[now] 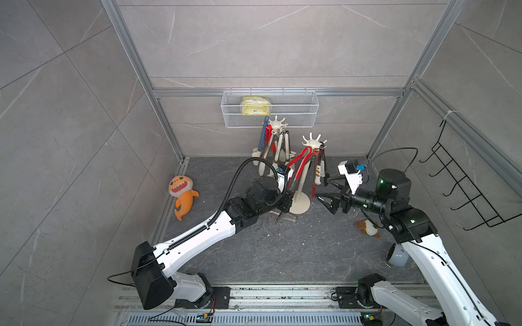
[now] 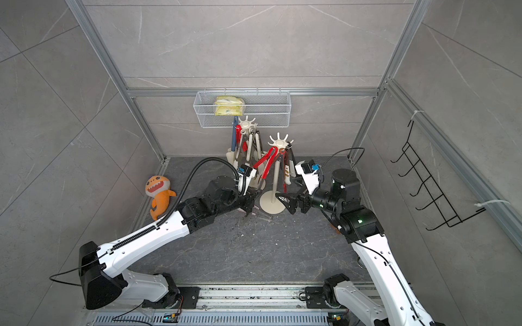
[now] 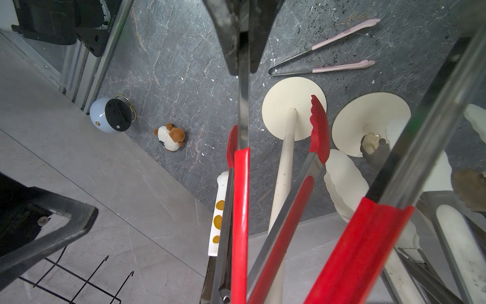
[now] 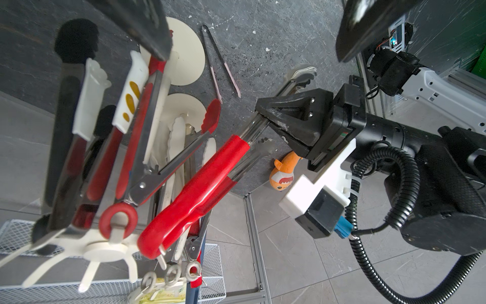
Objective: Hang food tongs on kitchen utensil racks
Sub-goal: Hang the food tongs on the rack.
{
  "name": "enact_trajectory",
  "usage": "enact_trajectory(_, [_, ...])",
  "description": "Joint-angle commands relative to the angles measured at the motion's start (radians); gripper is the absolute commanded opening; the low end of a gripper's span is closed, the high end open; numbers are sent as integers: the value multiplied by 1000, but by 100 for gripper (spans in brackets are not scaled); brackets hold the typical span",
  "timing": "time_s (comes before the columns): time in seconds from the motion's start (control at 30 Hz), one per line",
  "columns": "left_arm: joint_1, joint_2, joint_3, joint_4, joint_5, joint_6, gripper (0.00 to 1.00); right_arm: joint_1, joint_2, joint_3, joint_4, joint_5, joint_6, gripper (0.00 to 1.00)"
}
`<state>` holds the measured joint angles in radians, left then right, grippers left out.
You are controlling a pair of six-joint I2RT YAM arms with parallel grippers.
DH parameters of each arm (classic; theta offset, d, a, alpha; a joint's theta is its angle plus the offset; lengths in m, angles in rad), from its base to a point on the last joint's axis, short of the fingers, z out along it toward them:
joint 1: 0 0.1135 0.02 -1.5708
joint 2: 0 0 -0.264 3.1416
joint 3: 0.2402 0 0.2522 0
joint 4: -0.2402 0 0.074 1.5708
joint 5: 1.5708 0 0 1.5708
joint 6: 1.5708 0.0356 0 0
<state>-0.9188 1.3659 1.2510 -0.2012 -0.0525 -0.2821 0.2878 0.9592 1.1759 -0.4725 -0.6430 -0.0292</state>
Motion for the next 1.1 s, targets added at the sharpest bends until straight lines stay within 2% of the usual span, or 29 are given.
enact_trajectory(0.0, [-6, -4, 32, 14, -16, -19, 0, 4, -10, -7, -15, -15, -3, 100])
enact_trajectory(0.17, [-6, -5, 27, 13, -17, -27, 15, 5, -7, -5, -15, -17, -2, 100])
enact_trajectory(0.3, [-6, -7, 27, 16, -18, -31, 31, 5, -5, -5, -14, -17, -1, 100])
enact_trajectory(0.73, [-4, -59, -18, 45, -72, -51, 62, 5, -4, -5, -15, -14, 2, 100])
enact_trajectory(0.9, [-5, -106, -84, 61, -130, -98, 69, 5, 2, -8, -16, -14, 5, 100])
enact_trajectory(1.07, [-3, -155, -161, 85, -164, -142, 70, 4, 5, -12, -12, -18, 7, 100])
